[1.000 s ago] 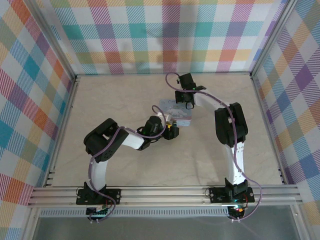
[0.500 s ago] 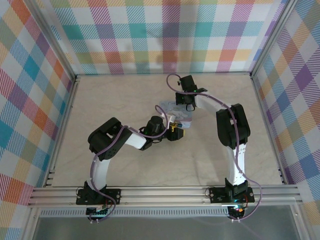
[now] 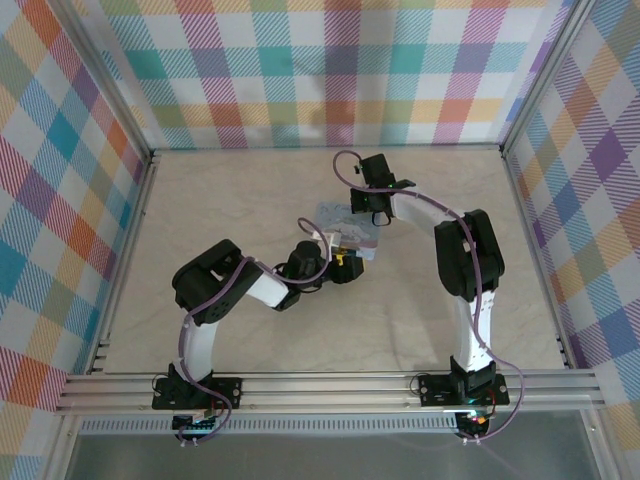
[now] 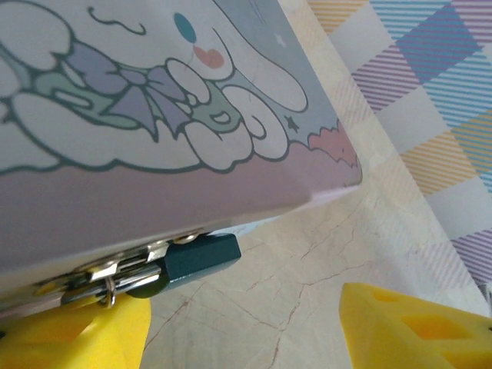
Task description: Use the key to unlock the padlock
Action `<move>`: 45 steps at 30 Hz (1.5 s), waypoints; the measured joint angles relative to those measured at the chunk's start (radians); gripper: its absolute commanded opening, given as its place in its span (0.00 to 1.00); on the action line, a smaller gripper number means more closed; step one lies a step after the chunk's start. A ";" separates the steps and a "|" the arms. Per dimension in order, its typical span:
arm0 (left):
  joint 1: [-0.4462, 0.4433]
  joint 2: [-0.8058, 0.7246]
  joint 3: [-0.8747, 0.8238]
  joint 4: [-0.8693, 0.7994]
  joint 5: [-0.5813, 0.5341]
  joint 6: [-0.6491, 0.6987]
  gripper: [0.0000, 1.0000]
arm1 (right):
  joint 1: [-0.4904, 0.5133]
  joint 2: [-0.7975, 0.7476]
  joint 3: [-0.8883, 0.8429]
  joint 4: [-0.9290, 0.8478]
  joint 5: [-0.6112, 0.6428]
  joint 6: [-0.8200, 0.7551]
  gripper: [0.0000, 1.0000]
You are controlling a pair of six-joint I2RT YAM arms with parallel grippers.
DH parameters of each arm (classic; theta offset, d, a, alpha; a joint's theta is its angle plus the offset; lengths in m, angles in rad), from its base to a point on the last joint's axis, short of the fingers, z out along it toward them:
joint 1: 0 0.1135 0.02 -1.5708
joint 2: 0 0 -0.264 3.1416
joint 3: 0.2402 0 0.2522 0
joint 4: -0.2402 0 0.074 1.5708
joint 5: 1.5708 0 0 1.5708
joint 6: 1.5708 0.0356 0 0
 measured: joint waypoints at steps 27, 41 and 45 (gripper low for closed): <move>0.132 -0.098 -0.162 0.050 0.037 -0.094 0.65 | 0.005 -0.076 -0.038 -0.113 0.016 0.022 0.00; 0.183 -0.054 -0.126 0.082 0.149 -0.080 0.66 | -0.011 -0.190 -0.126 -0.129 0.081 0.046 0.00; 0.185 -0.134 -0.155 -0.031 0.111 -0.033 0.68 | -0.025 -0.248 -0.190 -0.146 0.127 0.062 0.00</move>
